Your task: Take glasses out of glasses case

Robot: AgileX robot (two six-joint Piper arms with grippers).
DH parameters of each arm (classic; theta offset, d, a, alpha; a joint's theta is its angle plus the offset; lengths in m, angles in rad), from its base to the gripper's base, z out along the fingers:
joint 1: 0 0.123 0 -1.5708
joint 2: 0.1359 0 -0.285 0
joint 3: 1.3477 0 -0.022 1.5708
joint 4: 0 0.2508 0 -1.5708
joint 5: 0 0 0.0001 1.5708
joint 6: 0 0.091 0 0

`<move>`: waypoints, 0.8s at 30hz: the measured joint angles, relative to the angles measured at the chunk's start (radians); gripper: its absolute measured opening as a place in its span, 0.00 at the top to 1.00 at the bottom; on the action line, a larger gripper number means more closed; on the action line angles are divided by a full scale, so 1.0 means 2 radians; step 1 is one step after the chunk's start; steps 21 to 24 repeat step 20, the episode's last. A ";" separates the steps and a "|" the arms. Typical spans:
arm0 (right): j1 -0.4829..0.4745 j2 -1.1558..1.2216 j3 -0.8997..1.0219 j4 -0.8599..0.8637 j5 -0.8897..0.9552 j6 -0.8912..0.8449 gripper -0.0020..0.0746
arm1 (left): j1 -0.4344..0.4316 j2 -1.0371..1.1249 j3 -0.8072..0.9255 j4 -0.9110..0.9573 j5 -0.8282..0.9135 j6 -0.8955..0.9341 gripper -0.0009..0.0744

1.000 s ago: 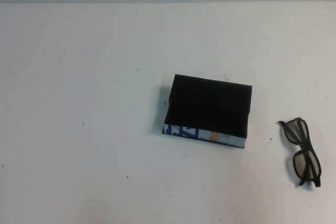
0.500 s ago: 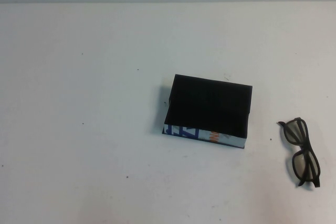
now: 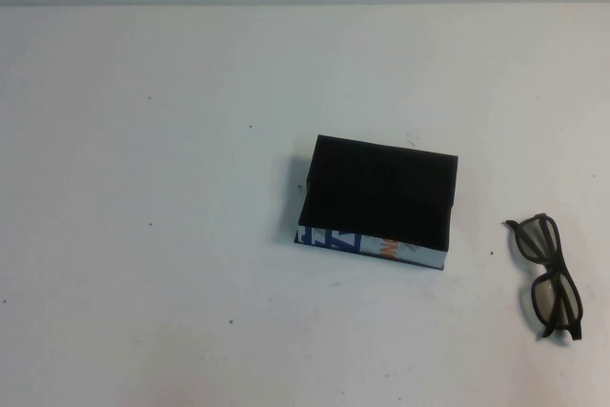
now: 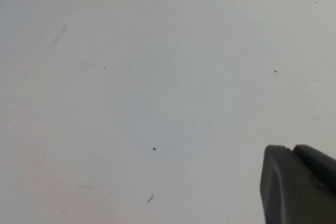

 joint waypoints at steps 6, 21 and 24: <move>0.000 -0.019 0.003 0.004 0.044 0.005 1.00 | 0.000 0.000 0.000 0.000 0.000 0.000 0.99; 0.000 -0.019 0.003 -0.009 0.055 0.007 1.00 | 0.000 0.000 0.000 0.000 0.000 0.000 0.99; 0.000 -0.019 0.003 -0.009 0.055 0.007 1.00 | 0.000 0.000 0.000 0.000 0.000 0.000 0.99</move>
